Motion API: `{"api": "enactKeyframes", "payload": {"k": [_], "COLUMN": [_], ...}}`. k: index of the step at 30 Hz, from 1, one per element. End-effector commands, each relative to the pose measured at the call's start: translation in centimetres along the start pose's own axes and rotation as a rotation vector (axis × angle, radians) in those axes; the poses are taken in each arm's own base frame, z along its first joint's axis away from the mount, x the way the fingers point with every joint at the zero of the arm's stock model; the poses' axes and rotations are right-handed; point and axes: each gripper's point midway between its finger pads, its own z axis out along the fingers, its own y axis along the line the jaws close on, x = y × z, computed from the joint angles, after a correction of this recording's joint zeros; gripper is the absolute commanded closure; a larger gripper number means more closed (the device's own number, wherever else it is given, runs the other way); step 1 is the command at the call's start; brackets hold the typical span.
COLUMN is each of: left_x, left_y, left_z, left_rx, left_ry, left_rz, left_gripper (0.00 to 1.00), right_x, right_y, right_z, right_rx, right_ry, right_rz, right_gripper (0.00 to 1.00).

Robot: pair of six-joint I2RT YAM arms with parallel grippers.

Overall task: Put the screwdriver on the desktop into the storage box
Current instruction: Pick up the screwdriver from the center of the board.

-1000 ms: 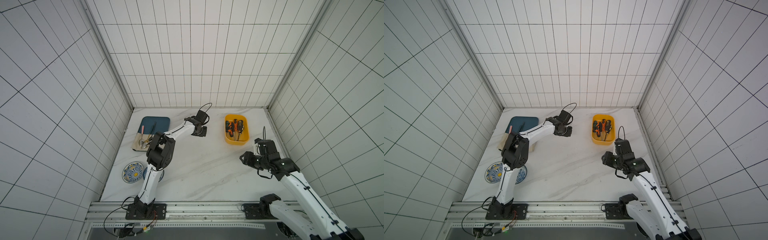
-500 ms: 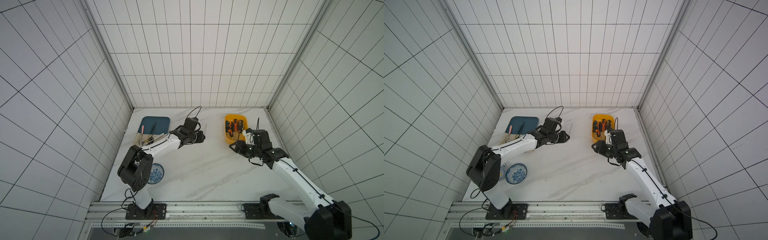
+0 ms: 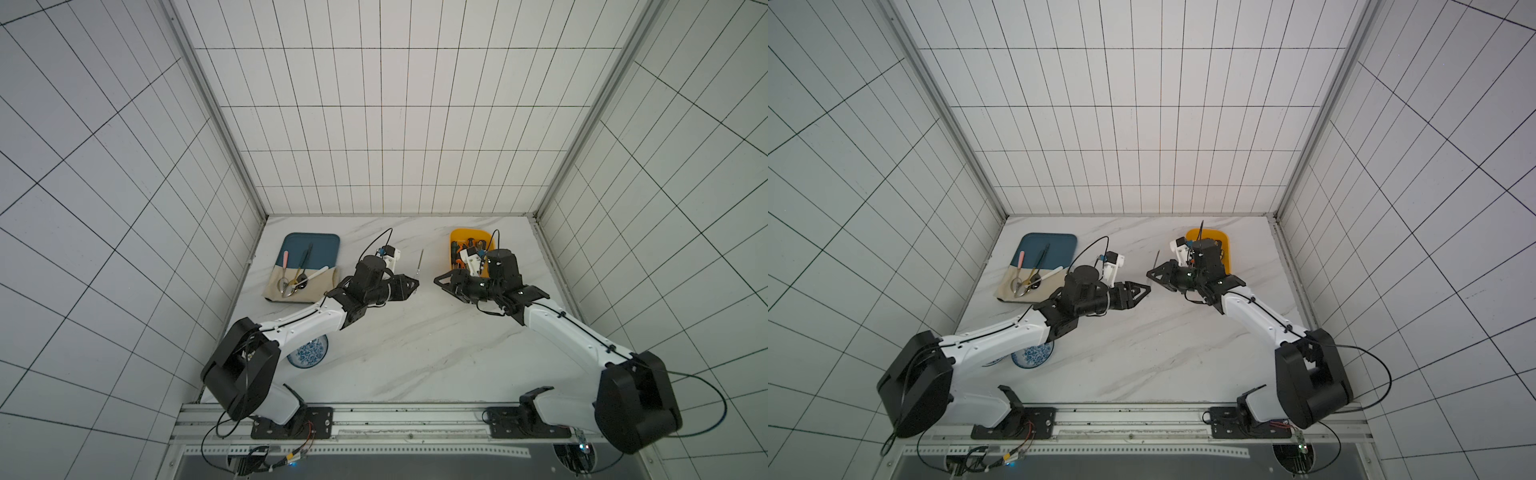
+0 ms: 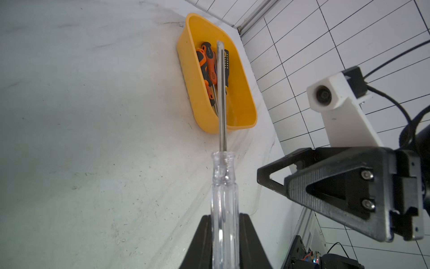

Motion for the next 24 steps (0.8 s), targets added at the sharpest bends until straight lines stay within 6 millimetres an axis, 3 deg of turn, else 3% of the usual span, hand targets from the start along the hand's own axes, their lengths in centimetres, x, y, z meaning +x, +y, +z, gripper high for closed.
{"api": "enactKeyframes", "payload": {"k": [1,10,24], "left_x": [-0.8,-0.2,0.4], "left_y": [-2.8,-4.2,-4.9], "left_z": [-0.9,-1.4,-1.2], "left_rx": [0.104,0.145,0.169], "left_ry": [-0.06,-0.065,-0.056], "left_rz": [0.024,0.054,0.055], "left_gripper": [1.0,1.0,1.0], "right_x": [-1.5,-1.0,-0.8], "right_y": [4.3,5.5,6.3], "right_z": [0.2,1.6,1.7], "right_rx": [-0.131,-0.183,-0.212], "right_ry": [-0.019,0.02,0.024], "right_rz": [-0.058,-0.047,-0.056], "right_gripper": [0.49,0.52,0.73]}}
